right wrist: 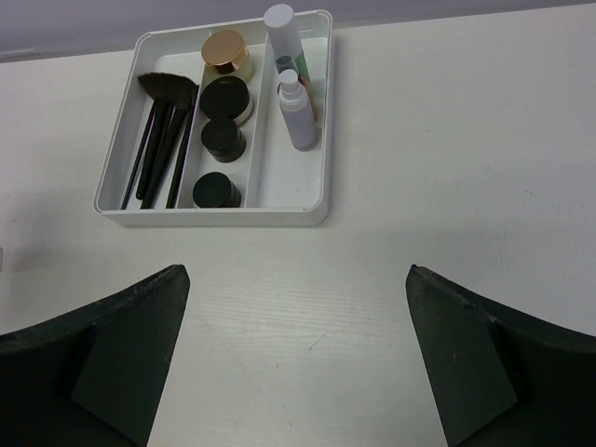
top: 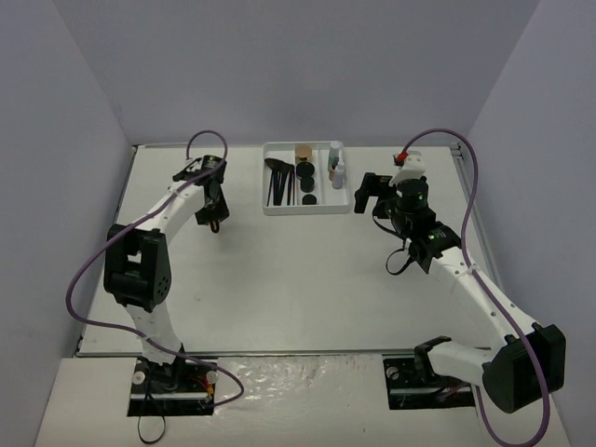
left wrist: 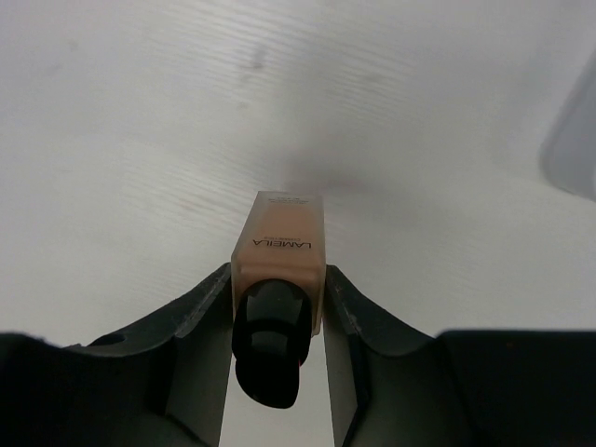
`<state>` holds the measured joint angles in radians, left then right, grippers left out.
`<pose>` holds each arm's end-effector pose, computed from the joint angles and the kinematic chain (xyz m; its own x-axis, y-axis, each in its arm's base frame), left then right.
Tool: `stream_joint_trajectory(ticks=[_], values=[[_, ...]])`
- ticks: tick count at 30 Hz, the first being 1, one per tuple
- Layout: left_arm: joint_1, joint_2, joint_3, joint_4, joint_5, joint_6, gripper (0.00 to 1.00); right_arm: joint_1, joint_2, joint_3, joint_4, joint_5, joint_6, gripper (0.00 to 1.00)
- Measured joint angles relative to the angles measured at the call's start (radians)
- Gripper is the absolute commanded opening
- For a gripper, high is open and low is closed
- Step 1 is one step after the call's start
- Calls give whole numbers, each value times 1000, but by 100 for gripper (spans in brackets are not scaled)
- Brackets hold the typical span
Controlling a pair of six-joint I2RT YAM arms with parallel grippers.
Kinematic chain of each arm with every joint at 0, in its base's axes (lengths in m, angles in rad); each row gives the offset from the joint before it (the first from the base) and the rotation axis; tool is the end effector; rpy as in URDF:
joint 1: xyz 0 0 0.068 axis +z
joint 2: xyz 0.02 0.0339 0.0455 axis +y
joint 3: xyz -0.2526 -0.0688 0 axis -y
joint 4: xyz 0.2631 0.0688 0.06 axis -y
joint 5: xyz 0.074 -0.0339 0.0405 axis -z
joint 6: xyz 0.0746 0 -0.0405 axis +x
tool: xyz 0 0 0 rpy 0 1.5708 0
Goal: Organize the makeup
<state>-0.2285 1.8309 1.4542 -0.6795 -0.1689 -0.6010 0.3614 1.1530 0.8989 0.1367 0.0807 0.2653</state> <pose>0.4161 -0.0839 0.1882 -0.7800 -0.3909 -0.4887 -0.3617 0.9189 -0.1576 0.3151 0.1127 0.3189 -0.1785 0.2119 -0.9608 -0.2391 0.9379 0.2513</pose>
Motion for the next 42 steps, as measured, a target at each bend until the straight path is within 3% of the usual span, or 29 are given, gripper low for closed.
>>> stream_joint_trajectory(ticks=[6, 11, 19, 24, 28, 35, 42], values=[[-249, 37, 159, -5, 37, 24, 3, 0, -1, 0, -3, 0, 0, 100], [-426, 191, 356, -5, 66, 92, 3, 0, -16, -15, -9, 0, -1, 100], [-545, 387, 474, -37, 133, 201, 12, 1, -55, -41, -35, 2, -5, 100], [-555, 394, 480, -32, 145, 241, 41, 6, -56, -50, -45, 2, -9, 100], [-556, 393, 467, -24, 147, 263, 74, 7, -56, -55, -52, 0, -22, 100], [-556, 356, 390, -16, 136, 275, 91, 10, -56, -53, -52, -23, -55, 100], [-527, 146, 328, 8, 98, 255, 94, 66, -17, 19, -70, -91, -117, 100]])
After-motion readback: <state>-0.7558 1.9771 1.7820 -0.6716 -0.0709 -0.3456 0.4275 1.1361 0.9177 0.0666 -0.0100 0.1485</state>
